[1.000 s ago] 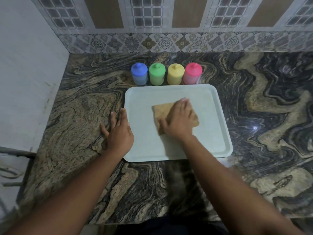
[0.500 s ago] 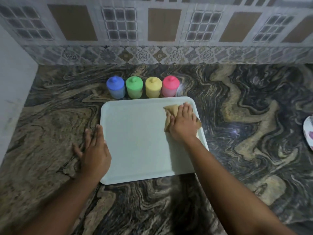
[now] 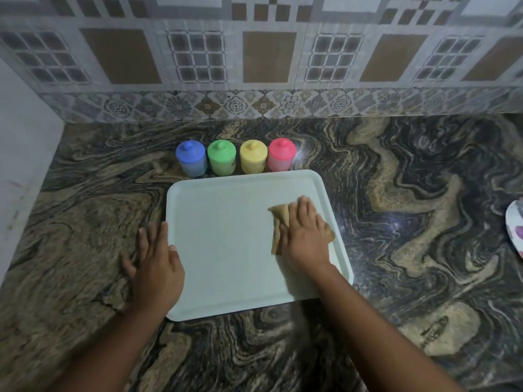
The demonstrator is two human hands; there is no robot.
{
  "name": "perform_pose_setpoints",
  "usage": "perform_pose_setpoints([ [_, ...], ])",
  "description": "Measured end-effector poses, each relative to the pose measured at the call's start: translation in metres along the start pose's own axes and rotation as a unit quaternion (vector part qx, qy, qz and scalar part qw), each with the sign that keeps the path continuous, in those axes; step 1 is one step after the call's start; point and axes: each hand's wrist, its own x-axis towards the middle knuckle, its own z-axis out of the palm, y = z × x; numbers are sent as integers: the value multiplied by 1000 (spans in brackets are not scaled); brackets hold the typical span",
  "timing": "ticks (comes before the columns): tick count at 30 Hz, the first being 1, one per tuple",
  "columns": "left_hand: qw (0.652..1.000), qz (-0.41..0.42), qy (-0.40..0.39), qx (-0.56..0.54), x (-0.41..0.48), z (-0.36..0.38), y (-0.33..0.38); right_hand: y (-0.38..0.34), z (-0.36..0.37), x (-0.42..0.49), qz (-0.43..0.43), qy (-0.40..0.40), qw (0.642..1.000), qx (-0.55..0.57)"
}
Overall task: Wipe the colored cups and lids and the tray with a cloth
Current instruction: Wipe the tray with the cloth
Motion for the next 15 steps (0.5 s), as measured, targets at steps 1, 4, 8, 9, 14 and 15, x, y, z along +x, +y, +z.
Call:
perform_pose_setpoints([
  [1, 1000, -1, -2, 0, 1, 0, 0, -11, 2, 13, 33, 0, 999, 3],
  [4, 1000, -2, -5, -6, 2, -1, 0, -60, 11, 48, 53, -18, 998, 6],
  [8, 1000, -2, -3, -14, 0, -6, 1, -121, 33, 48, -116, -55, 991, -34],
  [9, 1000, -3, -6, -18, 0, -7, 0, -129, 36, 35, -174, -70, 982, -28],
  [14, 999, 3, -16, -30, 0, -15, -2, -92, 44, -29, -305, -88, 948, 6],
  [15, 999, 5, -16, -31, -1, -17, -1, -82, 43, -31, -279, -65, 958, -6],
])
